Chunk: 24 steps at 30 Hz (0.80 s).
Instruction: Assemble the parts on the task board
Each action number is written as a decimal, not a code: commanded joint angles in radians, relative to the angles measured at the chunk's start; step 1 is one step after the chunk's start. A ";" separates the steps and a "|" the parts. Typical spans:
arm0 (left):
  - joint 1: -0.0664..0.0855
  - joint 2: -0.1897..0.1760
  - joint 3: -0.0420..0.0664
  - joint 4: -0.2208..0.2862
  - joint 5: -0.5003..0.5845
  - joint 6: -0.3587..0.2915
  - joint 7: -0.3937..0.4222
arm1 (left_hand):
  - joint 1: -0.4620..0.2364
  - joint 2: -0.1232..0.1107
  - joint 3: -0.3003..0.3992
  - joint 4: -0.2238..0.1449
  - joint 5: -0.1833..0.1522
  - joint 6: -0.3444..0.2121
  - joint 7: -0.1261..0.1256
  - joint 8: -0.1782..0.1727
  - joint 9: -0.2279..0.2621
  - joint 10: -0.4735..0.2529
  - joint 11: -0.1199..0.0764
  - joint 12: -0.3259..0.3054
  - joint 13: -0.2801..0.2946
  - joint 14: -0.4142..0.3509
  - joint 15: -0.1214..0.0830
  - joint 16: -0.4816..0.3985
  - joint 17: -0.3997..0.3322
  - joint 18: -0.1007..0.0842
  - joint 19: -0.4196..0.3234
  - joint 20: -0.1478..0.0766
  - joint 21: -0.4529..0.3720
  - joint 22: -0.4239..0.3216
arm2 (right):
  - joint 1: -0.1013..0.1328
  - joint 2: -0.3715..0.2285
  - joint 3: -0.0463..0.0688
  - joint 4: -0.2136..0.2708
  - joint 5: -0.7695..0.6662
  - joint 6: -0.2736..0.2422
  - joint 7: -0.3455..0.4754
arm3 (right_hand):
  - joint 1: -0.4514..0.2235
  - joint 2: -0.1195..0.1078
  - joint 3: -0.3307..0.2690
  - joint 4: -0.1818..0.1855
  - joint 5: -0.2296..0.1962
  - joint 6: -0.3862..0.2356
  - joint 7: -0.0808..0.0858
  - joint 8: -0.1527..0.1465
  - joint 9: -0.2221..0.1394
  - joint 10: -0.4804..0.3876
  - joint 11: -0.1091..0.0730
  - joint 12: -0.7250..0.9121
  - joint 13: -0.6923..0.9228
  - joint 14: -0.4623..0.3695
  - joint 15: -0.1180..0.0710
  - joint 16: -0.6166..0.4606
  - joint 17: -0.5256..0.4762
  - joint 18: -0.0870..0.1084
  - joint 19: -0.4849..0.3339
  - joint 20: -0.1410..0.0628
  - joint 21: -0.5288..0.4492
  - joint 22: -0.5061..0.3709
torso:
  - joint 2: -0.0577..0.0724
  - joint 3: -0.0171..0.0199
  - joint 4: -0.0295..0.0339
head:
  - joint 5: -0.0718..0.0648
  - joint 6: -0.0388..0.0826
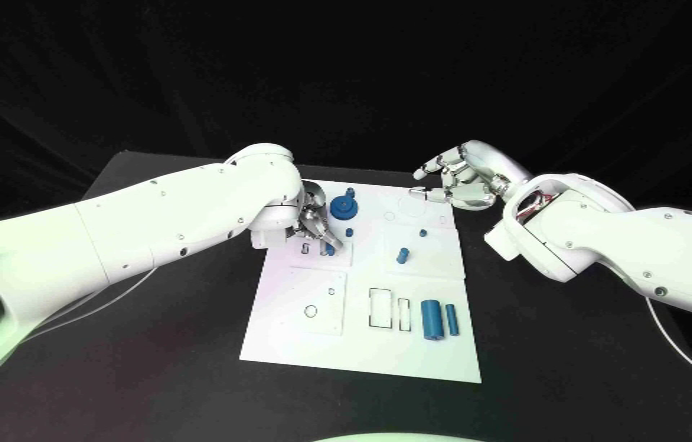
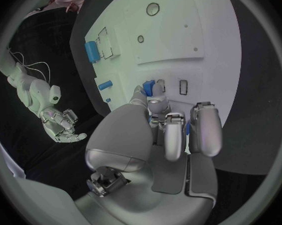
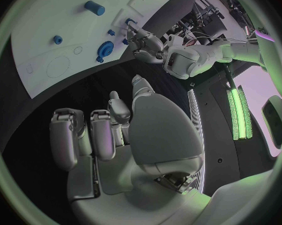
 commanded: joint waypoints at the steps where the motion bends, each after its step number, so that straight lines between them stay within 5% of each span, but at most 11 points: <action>1: -0.004 -0.003 -0.004 0.001 0.014 0.000 -0.006 | 0.051 0.012 0.044 -0.024 0.003 -0.007 0.000 -0.009 0.003 -0.009 -0.001 -0.010 -0.006 0.105 -0.008 0.002 0.262 -0.017 0.001 -0.006 0.005 0.002 | -0.001 0.001 0.000 -0.002 -0.009 0.017 0.000 | 0.000 0.011 0.000 -0.006 0.004 0.005 0.000 0.006 0.001 -0.001 -0.003 -0.004 0.001 0.062 -0.009 -0.005 0.081 0.019 0.025 -0.007 -0.006 0.180 | 0.000 0.0001 0.0006 | 0.001 0.000; 5: -0.005 -0.010 -0.004 0.004 0.028 -0.009 -0.007 | 0.077 -0.007 0.128 -0.041 0.004 -0.014 0.003 -0.018 0.003 -0.014 0.002 -0.030 -0.021 0.105 -0.007 0.002 0.262 -0.017 0.001 -0.007 0.005 0.003 | -0.002 0.001 -0.001 -0.003 -0.008 0.023 -0.001 | 0.000 0.011 0.000 -0.006 0.004 0.005 0.000 0.006 0.001 -0.001 -0.003 -0.004 0.001 0.062 -0.009 -0.005 0.081 0.019 0.025 -0.007 -0.006 0.180 | 0.000 0.0002 0.0009 | 0.002 0.001; 11: -0.005 -0.027 -0.003 0.015 0.066 -0.040 -0.013 | 0.039 -0.099 0.343 -0.045 0.001 -0.015 0.010 -0.018 0.021 -0.005 0.003 -0.050 -0.036 0.105 -0.003 0.002 0.262 -0.018 -0.002 -0.001 0.005 0.004 | -0.002 0.001 -0.001 -0.008 -0.013 0.029 -0.004 | 0.000 0.013 0.000 -0.006 0.005 0.005 0.000 0.006 0.001 0.001 -0.003 -0.001 0.003 0.063 -0.009 -0.005 0.083 0.019 0.026 -0.007 -0.006 0.181 | -0.001 0.0001 0.0023 | 0.002 0.005; 14: -0.005 -0.040 -0.001 0.025 0.083 -0.058 -0.017 | -0.023 -0.165 0.513 -0.053 0.005 -0.014 0.012 -0.003 0.045 0.004 0.004 -0.052 -0.037 0.105 0.000 0.002 0.262 -0.017 -0.002 0.000 0.004 0.006 | -0.002 0.001 -0.001 -0.009 -0.014 0.029 -0.005 | 0.000 0.013 0.000 -0.006 0.005 0.005 0.000 0.006 0.001 0.001 -0.003 -0.001 0.003 0.063 -0.009 -0.005 0.083 0.019 0.026 -0.007 -0.006 0.181 | 0.000 0.0008 0.0012 | 0.004 0.004; 24: -0.006 -0.087 0.002 0.083 0.104 -0.240 -0.033 | -0.124 -0.230 0.724 -0.113 0.001 -0.017 0.008 0.036 0.096 0.029 0.003 -0.029 -0.014 0.105 -0.004 0.003 0.263 -0.017 -0.002 -0.002 0.004 0.008 | -0.002 -0.002 -0.002 -0.012 -0.015 0.032 -0.005 | 0.000 0.014 0.000 -0.006 0.006 0.005 0.000 0.006 0.001 0.002 -0.003 -0.002 0.003 0.062 -0.009 -0.006 0.081 0.019 0.024 -0.007 -0.007 0.179 | 0.001 -0.0008 0.0023 | 0.004 0.006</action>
